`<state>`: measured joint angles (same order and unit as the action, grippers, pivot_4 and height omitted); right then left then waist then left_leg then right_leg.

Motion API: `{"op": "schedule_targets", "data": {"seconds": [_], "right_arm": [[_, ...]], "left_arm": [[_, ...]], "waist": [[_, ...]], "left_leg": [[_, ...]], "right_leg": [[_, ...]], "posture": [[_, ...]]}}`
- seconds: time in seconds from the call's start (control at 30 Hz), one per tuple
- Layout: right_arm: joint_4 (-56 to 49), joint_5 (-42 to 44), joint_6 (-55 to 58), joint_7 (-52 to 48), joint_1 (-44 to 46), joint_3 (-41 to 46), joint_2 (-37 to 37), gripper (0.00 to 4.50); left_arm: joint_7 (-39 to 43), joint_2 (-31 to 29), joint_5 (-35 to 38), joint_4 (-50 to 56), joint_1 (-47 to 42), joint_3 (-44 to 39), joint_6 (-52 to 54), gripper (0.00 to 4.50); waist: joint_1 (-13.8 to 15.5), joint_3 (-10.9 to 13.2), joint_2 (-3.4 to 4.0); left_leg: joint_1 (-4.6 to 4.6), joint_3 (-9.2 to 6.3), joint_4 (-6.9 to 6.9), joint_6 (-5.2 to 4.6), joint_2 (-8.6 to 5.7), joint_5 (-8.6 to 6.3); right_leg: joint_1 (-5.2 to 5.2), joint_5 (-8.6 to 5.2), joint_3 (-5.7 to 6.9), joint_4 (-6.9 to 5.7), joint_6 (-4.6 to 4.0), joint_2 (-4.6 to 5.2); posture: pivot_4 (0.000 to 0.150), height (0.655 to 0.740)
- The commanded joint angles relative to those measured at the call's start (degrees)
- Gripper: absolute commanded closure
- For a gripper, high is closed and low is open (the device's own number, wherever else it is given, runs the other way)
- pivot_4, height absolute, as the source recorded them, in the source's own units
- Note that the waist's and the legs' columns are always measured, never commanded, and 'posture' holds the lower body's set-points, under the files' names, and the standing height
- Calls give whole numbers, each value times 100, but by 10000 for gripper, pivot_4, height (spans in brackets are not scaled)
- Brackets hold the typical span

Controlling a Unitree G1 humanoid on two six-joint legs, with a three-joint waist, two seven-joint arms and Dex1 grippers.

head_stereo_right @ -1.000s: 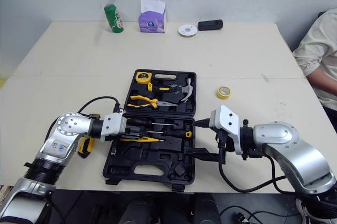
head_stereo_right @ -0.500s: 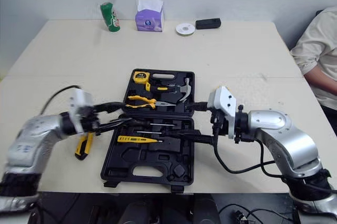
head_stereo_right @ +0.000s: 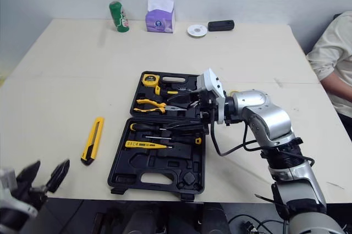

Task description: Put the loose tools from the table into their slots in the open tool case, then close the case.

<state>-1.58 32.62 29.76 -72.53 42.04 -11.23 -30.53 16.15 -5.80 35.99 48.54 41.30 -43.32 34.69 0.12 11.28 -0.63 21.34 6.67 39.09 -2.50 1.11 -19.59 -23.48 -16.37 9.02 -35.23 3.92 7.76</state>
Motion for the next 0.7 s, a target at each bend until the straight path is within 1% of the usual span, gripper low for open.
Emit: {"op": "schedule_targets", "data": {"seconds": [0.03, 0.13, 0.23, 0.33, 0.37, 0.4, 0.5, 0.63, 0.7], "right_arm": [[25, -39, -135, -246, 120, -14, 51, 0], [44, -119, -173, -298, 120, -48, 90, 0], [-38, -114, -118, -311, 92, -35, 77, 0], [-115, -130, -69, -282, 49, 14, 12, 0], [-138, -135, -59, -267, 37, 23, -2, 0], [-169, -154, -63, -247, 6, 29, -26, 0], [-323, -193, -67, -149, -126, 59, -105, 0], [-538, -169, -13, 29, -289, 135, -177, 0], [-646, -168, -7, 115, -387, 169, -216, 0]], "left_arm": [[-304, 331, -130, 587, 438, 483, -67, 399], [-667, 254, -253, 726, 335, 740, 70, 399], [-1023, -66, -51, 823, -40, 737, 404, 399], [-1238, -753, 30, 868, -479, 874, 1125, 399], [-1305, -902, 97, 877, -586, 892, 1304, 399], [-1484, -1043, 219, 824, -858, 870, 1594, 399], [-1872, -1410, 519, 575, -1636, 768, 2432, 399], [-2022, -1892, 600, 261, -2446, 901, 3281, 399], [-2135, -1979, 532, 73, -2808, 1023, 3605, 399]], "waist": [[3, 0, 0], [-8, 0, 1], [-20, 5, 9], [-22, 6, 11], [-24, 6, 11], [-24, 6, 12], [-17, 7, 14], [-18, 6, 14], [-25, 6, 13]], "left_leg": [[0, 0, 0, -16, 0, -12], [2, 0, 0, -33, 1, -24], [2, 0, 0, -32, 5, -24], [2, 0, 0, -28, 9, -22], [3, 0, 0, -19, 9, -17], [3, 0, 0, -2, 9, -8], [3, 0, 1, 5, 7, -4], [1, -1, 0, 16, 7, 2], [0, 0, 0, 17, 5, 3]], "right_leg": [[1, 1, -1, 4, 1, 1], [0, 1, -1, 12, 1, 2], [-3, -1, 1, 10, -2, -2], [-4, -3, 2, 4, -6, -7], [-6, -4, 2, 0, -7, -8], [-6, -4, 3, 0, -7, -8], [-4, -3, 1, 0, -6, -8], [-3, -3, 4, -11, -6, -12], [-2, -3, 3, -25, -5, -12]], "posture": [[1500, 7316], [1500, 7316], [1500, 7316], [1500, 7316], [1500, 7316], [1500, 7316], [1500, 7316], [1500, 7316], [1500, 7316]]}}
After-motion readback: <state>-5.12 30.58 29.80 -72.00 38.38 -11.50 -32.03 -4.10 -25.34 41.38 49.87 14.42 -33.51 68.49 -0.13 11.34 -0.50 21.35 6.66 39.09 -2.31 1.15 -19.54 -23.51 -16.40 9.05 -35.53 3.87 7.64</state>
